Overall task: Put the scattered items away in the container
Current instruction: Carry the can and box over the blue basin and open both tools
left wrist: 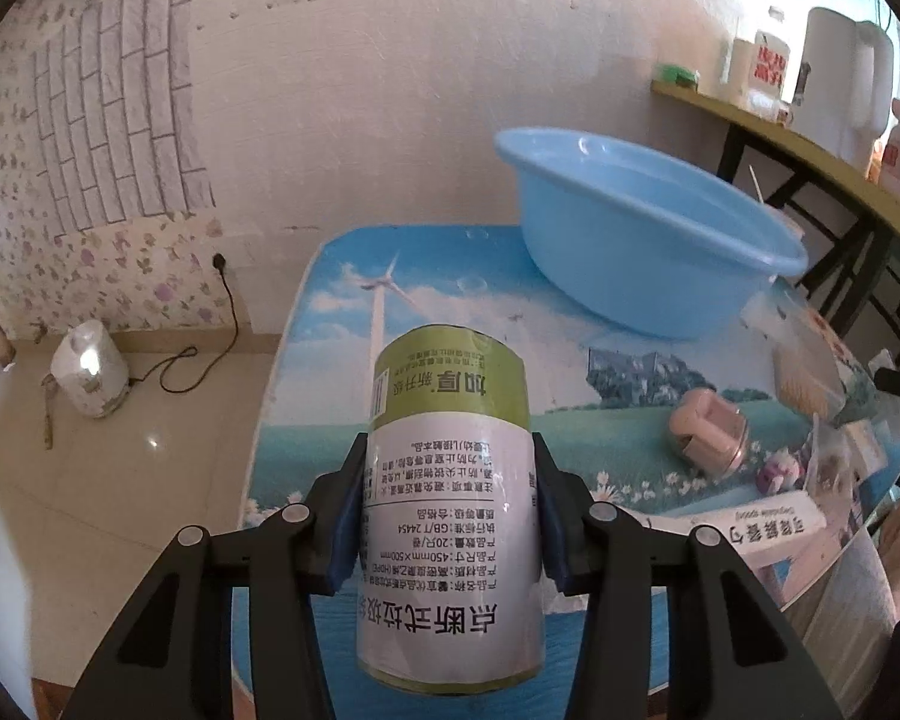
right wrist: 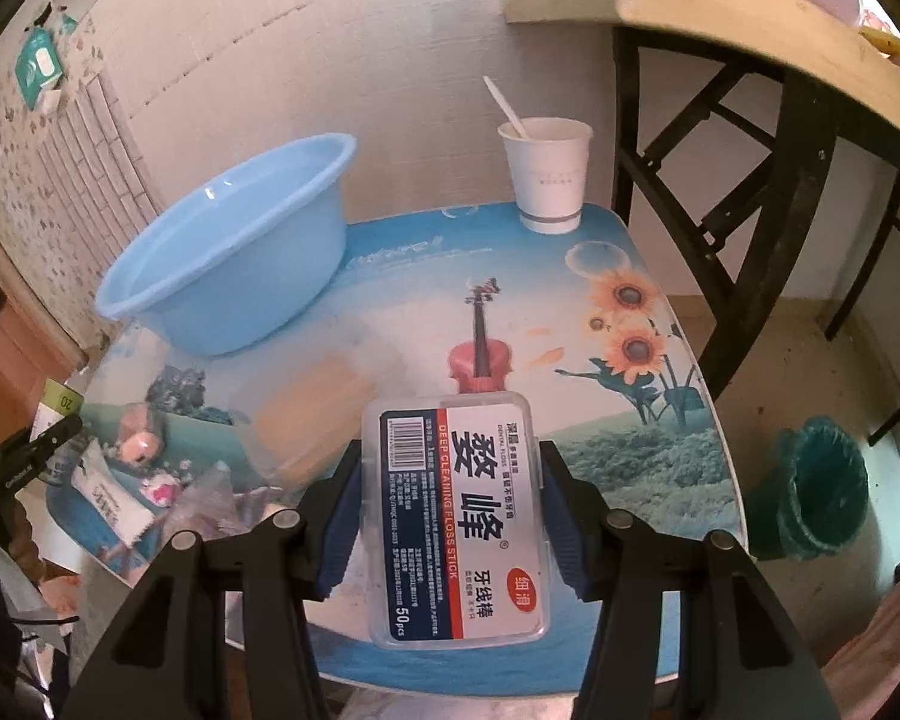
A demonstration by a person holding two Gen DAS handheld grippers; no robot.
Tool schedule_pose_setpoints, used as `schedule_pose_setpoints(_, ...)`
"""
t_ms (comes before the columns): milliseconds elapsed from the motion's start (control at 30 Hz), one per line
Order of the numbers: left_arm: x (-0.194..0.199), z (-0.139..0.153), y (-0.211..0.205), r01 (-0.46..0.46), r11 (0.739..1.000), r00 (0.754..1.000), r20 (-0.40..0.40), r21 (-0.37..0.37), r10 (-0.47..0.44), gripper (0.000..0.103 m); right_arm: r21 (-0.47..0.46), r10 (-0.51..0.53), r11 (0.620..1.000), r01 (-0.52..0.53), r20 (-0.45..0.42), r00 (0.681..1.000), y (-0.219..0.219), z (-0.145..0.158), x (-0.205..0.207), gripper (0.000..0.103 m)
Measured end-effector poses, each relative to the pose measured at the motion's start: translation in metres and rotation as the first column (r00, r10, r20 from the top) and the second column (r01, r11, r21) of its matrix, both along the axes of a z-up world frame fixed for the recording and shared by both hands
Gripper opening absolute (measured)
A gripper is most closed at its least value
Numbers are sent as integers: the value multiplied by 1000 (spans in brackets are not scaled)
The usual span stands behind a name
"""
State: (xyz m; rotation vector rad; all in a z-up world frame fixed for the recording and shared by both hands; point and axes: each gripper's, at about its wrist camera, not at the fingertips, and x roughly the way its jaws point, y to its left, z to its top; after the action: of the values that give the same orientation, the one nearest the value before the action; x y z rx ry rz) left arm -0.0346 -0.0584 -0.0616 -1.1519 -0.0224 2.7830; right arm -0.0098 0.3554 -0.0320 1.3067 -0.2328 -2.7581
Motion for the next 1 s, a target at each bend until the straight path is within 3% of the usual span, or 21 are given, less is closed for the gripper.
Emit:
schedule_pose_setpoints(200,16,29,-4,-47,998,997,-59,29,49,45,12,-9,1000,9,-33,999,-19,19,12,56)
schedule_pose_setpoints(333,20,45,6,-51,998,996,-70,21,52,45,-30,6,1000,-8,-62,998,-34,34,20,56)
schedule_pose_setpoints(1000,14,130,84,38,998,990,-132,-42,-43,45,1,138,990,-140,-147,979,-115,112,11,56)
